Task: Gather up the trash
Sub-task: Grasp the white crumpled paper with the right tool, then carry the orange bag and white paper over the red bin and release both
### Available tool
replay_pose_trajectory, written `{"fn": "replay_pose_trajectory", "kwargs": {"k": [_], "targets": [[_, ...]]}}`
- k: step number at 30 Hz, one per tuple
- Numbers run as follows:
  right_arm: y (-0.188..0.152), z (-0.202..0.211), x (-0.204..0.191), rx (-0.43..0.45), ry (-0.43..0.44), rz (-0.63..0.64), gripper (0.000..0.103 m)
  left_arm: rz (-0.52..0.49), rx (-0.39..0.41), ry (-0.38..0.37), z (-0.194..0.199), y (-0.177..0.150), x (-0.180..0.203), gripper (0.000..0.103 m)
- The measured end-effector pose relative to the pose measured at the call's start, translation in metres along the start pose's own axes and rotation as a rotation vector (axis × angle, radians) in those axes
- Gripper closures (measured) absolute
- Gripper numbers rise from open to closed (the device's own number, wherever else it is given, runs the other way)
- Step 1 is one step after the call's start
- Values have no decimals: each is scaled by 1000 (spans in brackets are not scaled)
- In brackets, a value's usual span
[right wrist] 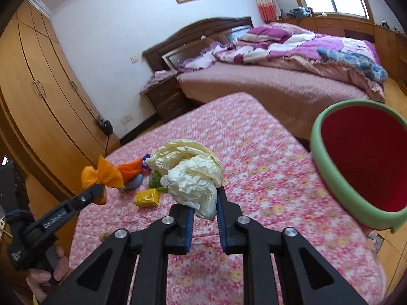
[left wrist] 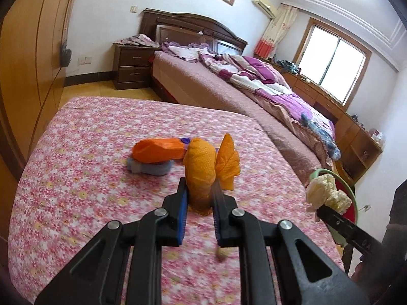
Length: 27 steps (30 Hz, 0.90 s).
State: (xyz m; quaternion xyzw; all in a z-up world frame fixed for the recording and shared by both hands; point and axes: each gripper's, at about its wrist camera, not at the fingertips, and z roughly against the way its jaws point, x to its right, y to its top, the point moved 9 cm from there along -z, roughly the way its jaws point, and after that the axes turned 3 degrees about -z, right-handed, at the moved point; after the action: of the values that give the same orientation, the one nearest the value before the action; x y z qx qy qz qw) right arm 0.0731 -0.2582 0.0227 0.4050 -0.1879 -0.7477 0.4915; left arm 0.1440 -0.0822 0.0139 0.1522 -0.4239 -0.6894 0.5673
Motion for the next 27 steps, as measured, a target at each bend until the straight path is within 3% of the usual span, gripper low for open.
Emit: {"fn": "replay_pose_trajectory", "kwargs": {"k": [14,21,27], "targets": [[17,78,53,140,-57,-67,85,-133,-18,-108,13,1,93,86],[24,106,93,203,-103,-144,85,-197,-82,-190,0,-2,146,86],[26,115,135,230,-157,-199,85,-259,-118,-215,-19,-7,186,86]]}}
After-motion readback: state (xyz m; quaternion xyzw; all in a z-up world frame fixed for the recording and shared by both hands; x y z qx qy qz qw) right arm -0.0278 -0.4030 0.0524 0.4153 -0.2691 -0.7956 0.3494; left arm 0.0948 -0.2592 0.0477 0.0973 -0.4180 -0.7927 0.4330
